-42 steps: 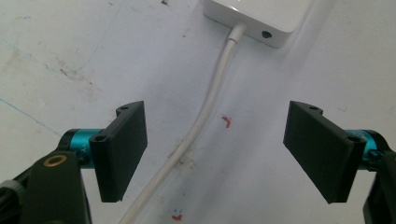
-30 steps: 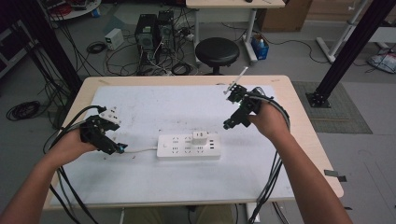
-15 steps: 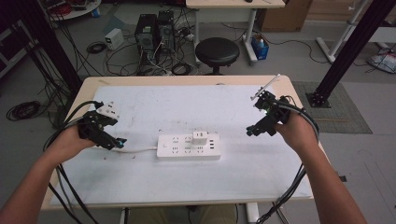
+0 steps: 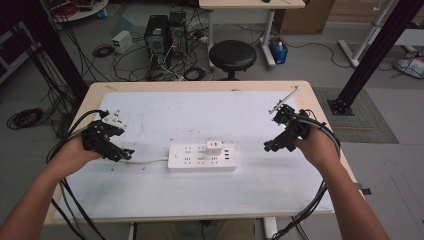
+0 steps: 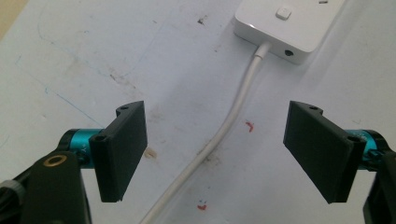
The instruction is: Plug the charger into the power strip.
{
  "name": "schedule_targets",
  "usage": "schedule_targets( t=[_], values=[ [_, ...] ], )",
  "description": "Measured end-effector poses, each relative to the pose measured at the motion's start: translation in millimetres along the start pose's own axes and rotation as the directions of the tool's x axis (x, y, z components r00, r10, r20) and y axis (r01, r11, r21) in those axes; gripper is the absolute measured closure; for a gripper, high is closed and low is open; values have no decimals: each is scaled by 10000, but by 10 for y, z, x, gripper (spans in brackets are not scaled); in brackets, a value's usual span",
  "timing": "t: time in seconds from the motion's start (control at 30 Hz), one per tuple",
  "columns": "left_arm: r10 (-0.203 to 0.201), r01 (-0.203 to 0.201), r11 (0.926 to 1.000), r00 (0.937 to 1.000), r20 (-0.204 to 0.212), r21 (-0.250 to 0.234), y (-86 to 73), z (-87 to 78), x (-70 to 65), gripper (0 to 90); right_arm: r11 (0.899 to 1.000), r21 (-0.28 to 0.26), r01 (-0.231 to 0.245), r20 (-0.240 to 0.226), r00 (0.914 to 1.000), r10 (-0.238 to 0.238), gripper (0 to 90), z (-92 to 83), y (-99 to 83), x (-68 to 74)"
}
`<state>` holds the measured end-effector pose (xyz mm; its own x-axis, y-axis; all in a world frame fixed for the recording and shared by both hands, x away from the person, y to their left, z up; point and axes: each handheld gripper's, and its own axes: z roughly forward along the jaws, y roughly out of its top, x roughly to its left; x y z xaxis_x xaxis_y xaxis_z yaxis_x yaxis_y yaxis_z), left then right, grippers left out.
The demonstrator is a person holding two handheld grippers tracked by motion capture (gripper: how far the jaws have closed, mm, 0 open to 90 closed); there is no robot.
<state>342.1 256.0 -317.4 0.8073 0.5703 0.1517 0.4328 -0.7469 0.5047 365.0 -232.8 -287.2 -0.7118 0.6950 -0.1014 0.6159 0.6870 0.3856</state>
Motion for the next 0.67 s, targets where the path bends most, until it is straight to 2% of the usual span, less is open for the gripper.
schedule_targets(
  t=[0.27, 0.37, 0.63, 0.67],
  values=[
    [-58, 58, 10000, 10000, -4, 66, -24, 12, 0, 217, 10000, 25, 50, -95, 9999, -50, 8, 63, -41, 10],
    [-107, 107, 9999, 9999, -11, 4, -22, 19, -2, 217, 9999, 25, -146, -137, 9998, 146, 8, 90, -66, 20],
    [-185, 185, 9998, 9998, -3, -44, -6, 41, 0, 217, 9997, -54, -250, -188, 9995, 249, 8, 122, -144, -8],
    [-101, 101, 9999, 9999, -12, 0, -5, 42, 8, 217, 9996, -72, -269, -177, 9995, 268, 8, 124, -155, -17]
  ],
)
